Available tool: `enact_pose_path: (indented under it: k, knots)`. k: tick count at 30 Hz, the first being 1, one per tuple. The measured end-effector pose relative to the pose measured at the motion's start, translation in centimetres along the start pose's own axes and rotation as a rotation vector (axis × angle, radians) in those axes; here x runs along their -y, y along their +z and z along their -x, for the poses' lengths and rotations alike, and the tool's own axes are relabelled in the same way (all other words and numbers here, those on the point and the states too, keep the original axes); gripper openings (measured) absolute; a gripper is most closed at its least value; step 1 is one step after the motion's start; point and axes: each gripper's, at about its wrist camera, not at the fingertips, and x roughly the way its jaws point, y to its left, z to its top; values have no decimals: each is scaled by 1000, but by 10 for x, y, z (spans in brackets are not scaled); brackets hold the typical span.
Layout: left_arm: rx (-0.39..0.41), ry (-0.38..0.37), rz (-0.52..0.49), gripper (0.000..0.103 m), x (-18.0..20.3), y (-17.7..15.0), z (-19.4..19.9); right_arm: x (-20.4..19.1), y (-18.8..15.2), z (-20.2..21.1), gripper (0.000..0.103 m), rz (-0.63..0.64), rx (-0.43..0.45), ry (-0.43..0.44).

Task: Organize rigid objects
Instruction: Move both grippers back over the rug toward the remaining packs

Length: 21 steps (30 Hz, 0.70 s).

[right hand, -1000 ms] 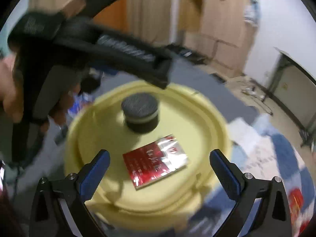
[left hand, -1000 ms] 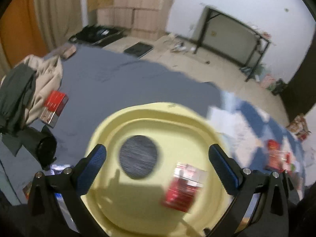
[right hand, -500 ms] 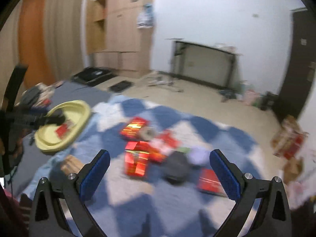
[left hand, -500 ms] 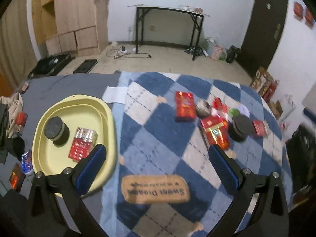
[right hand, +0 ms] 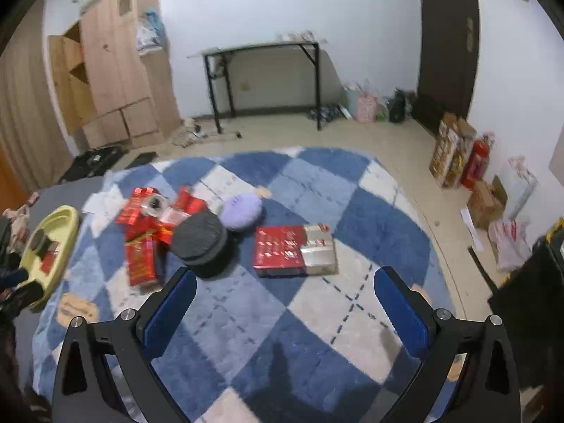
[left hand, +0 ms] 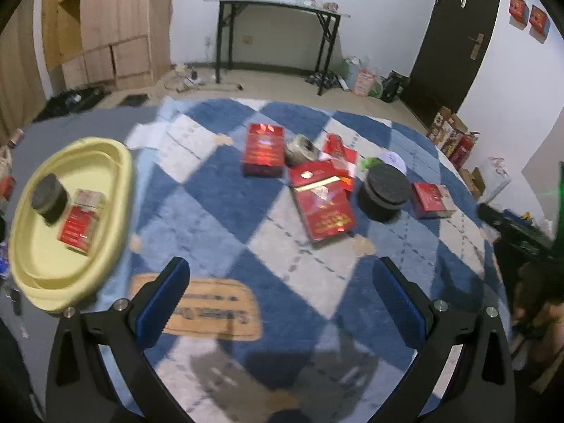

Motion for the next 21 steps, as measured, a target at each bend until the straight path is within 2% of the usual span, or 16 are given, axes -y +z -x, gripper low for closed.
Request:
enact_pose_path:
  k: [2, 3, 6, 10, 17, 21]
  knots:
    - [-13, -4, 19, 103, 8, 3, -15, 9, 1, -16, 103, -32, -45, 5]
    - [-19, -6, 28, 103, 11, 4, -23, 12, 9, -36, 103, -28, -66, 1]
    - [-46, 1, 21, 103, 24, 7, -50, 15, 29, -73, 103, 14, -85, -24]
    - [-69, -3, 29, 103, 37, 10, -83, 17, 33, -109, 103, -18, -108, -17]
    - [-98, -31, 147, 103, 36, 22, -132, 16, 34, -156, 103, -23, -115, -26]
    - [-105, -61, 217, 103, 37, 28, -148, 17, 35, -169, 103, -25, -105, -36]
